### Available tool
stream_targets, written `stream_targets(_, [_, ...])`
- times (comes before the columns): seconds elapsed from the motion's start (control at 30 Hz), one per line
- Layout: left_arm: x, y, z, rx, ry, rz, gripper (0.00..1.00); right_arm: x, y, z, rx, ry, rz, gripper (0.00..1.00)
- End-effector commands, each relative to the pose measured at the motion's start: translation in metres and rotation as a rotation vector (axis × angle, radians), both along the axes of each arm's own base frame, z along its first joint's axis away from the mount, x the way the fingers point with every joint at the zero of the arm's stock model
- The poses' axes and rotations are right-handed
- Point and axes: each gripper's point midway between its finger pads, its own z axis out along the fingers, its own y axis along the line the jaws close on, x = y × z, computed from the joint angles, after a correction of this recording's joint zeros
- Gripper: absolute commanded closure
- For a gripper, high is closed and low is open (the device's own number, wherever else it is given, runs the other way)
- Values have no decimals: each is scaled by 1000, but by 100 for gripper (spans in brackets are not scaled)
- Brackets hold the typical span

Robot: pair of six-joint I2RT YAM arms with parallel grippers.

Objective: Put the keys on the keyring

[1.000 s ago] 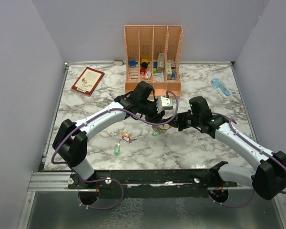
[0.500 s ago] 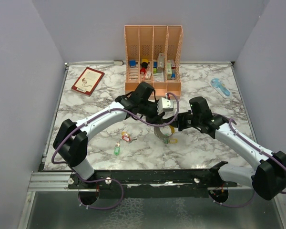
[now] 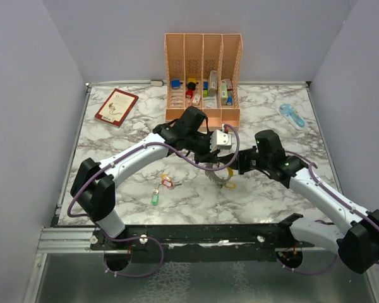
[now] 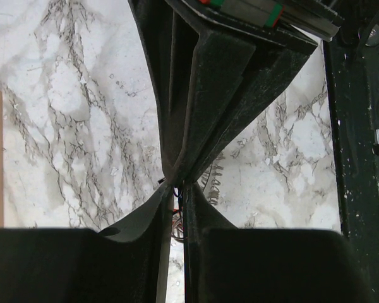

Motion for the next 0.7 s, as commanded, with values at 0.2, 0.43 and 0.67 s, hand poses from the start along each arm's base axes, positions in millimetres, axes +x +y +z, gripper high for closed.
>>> stream_targets(0.2, [-2,5,10,-4,-58,-58,100,-4,-13,6,-32,-55,-40,91])
stream_targets(0.43, [-1,7,13,0,-70,-62,100,-1,-24,5,-100,-90,-69,80])
stream_targets(0.67, [12,19,27,73,-232,-121,100,25,-41,20,-208,-394,-64,50])
